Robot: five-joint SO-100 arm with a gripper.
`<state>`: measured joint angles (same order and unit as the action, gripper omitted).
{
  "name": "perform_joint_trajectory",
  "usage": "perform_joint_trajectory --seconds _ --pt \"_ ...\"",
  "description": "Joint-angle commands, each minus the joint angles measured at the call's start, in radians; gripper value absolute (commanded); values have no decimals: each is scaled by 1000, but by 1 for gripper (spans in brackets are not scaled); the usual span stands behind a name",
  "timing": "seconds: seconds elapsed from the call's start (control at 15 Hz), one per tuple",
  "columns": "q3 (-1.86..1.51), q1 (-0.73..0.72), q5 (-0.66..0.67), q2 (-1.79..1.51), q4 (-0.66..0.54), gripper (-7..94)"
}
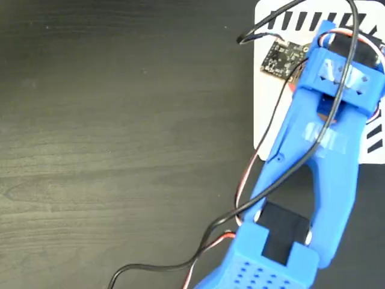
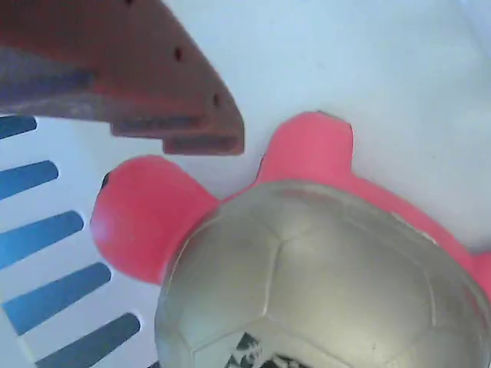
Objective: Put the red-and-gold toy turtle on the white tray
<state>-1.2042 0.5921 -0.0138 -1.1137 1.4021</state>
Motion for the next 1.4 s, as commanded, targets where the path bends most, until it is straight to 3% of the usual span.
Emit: perform_joint_trajectory --seconds 0.0,0.2,0.33,0.8,1.07,1.2,1.33 --pt "3 8 -23 -98 -11 57" --pt "98 -2 -44 -150 -32 19" --pt "110 -28 -49 -209 -98 0" --pt "-249 -345 -57 -683 -314 0" --pt "-801 -601 -64 -1097 -491 0" --pt "-1098 -649 -74 -1281 -630 0" --pt "-1316 -661 -69 -1430 -676 0"
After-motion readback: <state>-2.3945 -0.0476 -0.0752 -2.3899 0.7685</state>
